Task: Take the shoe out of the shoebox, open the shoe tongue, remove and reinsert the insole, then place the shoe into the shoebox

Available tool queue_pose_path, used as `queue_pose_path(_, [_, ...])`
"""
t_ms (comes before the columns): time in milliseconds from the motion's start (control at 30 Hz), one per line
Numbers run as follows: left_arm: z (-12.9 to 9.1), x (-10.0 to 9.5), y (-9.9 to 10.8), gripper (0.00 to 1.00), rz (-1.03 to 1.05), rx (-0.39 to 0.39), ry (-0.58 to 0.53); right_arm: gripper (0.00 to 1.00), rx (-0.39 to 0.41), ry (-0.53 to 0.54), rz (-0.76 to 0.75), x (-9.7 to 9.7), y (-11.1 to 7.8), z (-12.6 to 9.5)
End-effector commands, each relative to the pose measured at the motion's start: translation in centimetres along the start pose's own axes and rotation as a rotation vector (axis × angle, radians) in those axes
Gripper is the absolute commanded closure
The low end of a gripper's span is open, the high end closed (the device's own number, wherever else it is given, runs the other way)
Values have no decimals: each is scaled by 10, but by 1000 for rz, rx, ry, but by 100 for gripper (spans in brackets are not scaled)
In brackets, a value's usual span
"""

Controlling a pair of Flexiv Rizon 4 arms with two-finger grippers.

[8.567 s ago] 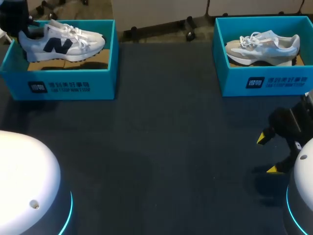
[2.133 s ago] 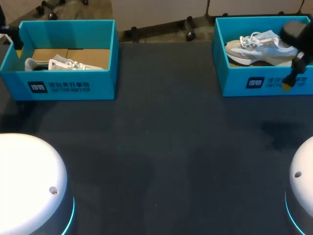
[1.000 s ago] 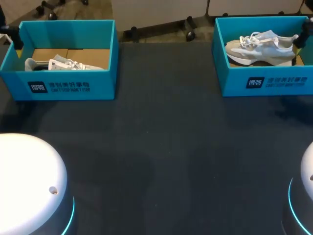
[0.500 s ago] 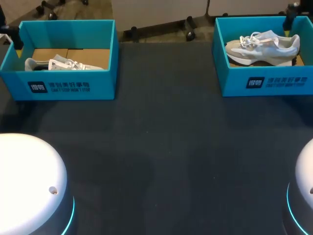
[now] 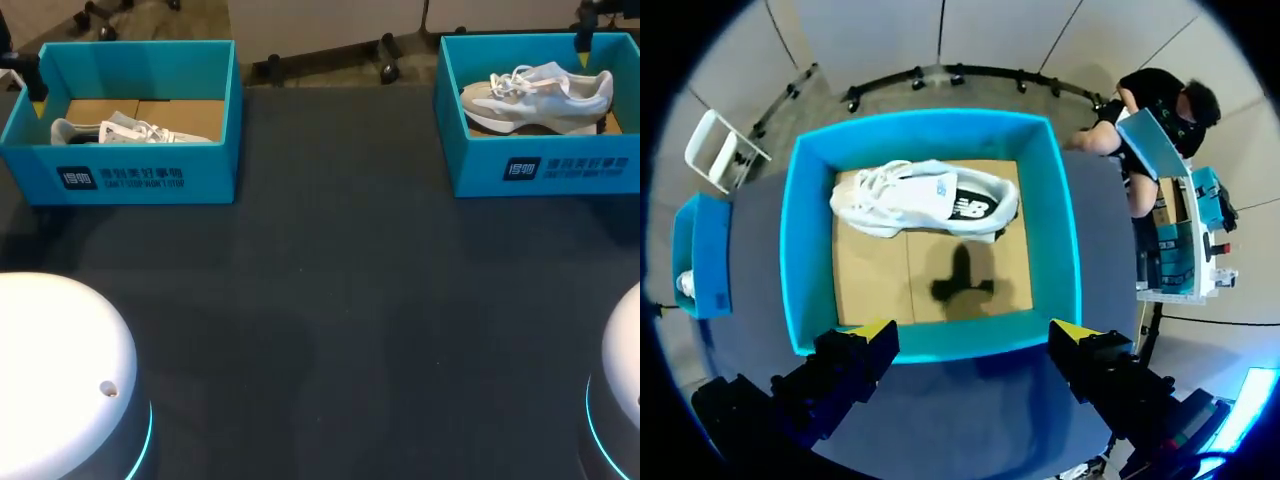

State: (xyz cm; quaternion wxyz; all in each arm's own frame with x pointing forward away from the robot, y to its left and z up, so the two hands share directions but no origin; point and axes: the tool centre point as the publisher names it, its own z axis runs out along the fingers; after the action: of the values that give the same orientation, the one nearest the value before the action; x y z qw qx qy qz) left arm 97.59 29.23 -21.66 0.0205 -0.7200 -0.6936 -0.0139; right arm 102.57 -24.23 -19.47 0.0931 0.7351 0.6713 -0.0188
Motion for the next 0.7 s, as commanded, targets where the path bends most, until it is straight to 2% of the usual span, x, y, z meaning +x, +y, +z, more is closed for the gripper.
queue_pose_path(33, [0,0,0,0,0,0,2,0,7,-42,28,5,20,16])
queue_pose_path(233, [0,0,0,0,0,0,2,0,8,-85,42,8,45,41])
queue_pose_path(500, [0,0,0,0,0,0,2,0,2,-146,18,10,70,68])
queue_pose_path(700, [0,0,0,0,0,0,2,0,0,-143,10,-1,83,88])
